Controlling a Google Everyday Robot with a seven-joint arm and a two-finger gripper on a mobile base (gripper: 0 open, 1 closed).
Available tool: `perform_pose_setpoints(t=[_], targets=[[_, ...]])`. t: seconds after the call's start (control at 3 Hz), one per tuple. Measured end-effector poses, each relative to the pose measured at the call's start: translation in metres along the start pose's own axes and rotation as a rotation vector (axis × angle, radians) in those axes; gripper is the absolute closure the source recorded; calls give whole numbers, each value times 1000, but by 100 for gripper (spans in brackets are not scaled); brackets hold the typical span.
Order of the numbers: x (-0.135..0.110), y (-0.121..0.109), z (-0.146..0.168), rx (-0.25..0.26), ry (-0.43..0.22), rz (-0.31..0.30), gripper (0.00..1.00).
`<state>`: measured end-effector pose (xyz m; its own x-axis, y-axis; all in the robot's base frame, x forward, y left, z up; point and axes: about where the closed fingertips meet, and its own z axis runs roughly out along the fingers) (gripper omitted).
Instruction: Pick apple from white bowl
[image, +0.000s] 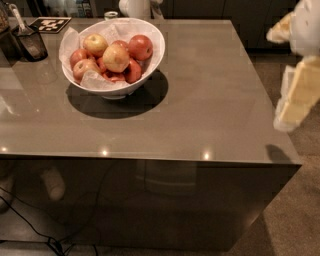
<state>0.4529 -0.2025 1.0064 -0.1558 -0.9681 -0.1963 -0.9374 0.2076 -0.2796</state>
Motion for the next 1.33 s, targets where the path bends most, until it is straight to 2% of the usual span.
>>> perform_pose_setpoints(t=[0.33, 0.67, 1.0, 1.33], targets=[[-46, -42, -20, 38, -5, -135, 0], [-93, -74, -33, 137, -32, -281, 0], [-100, -81, -35, 159, -46, -293, 0], [-120, -113, -25, 165, -39, -373, 0]])
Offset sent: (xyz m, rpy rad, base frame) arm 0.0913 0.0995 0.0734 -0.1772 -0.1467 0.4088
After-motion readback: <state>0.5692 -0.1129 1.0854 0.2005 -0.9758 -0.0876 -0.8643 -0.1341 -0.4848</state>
